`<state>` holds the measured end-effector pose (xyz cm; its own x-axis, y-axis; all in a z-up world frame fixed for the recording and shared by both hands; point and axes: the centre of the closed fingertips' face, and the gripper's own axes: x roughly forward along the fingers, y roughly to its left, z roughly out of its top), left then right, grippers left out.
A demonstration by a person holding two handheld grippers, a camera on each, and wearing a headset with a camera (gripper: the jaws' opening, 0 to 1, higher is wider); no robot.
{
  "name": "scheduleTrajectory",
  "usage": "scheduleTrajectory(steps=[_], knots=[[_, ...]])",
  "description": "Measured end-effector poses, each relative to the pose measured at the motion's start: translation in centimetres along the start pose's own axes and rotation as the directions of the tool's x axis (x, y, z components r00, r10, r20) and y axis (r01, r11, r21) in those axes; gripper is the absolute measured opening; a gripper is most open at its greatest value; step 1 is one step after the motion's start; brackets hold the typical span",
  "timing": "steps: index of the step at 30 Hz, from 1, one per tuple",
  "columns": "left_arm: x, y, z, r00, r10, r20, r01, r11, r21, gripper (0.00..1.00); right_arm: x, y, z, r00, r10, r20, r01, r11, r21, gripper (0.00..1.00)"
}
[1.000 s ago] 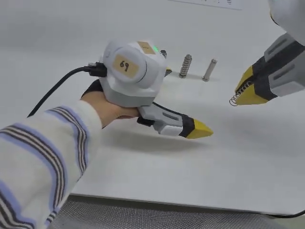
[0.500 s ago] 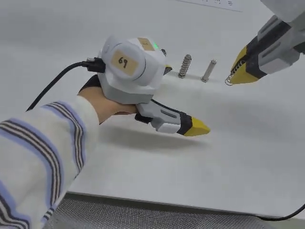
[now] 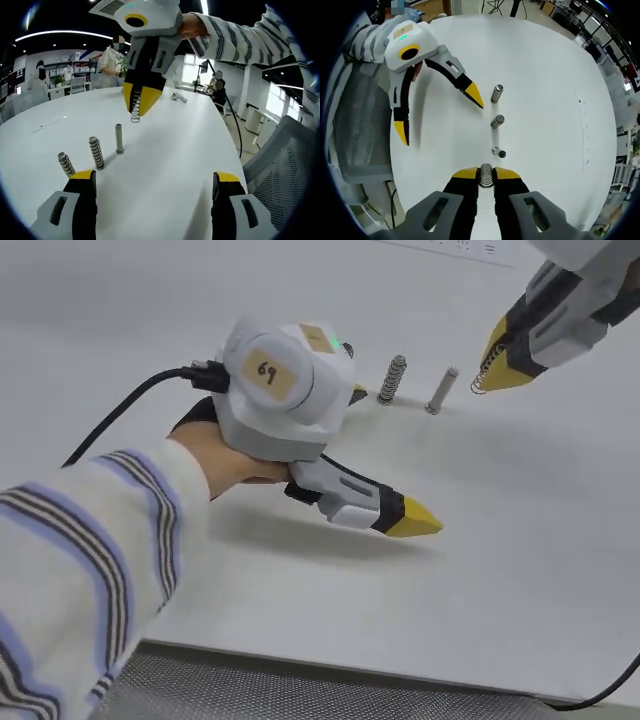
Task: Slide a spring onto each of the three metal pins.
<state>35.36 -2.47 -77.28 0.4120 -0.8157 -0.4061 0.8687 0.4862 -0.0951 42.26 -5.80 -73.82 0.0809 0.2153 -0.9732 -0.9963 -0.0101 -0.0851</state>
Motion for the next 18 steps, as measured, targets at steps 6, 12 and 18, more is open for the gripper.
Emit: scheduleTrajectory(steps=[6, 12, 18], knots=[[0.1, 0.1, -0.2, 1.0000, -0.005, -0.002, 0.005, 1.000, 0.012, 0.95, 0.0, -1.3, 0.8, 0.9992, -0.039, 0.004, 0.040, 0.999, -0.037, 0.08], [0.2, -0.1, -0.1, 0.9999, -0.010, 0.000, 0.010, 1.000, 0.006, 0.95, 0.7, -1.7, 0.9, 0.9996, -0.025, 0.014, 0.025, 1.000, -0.017, 0.08], [0.2, -0.1, -0.5, 0.9998, -0.014, -0.016, 0.014, 1.000, 0.007, 0.95, 0.9, -2.0, 0.7, 0.9998, -0.016, 0.009, 0.016, 1.000, -0.005, 0.08]])
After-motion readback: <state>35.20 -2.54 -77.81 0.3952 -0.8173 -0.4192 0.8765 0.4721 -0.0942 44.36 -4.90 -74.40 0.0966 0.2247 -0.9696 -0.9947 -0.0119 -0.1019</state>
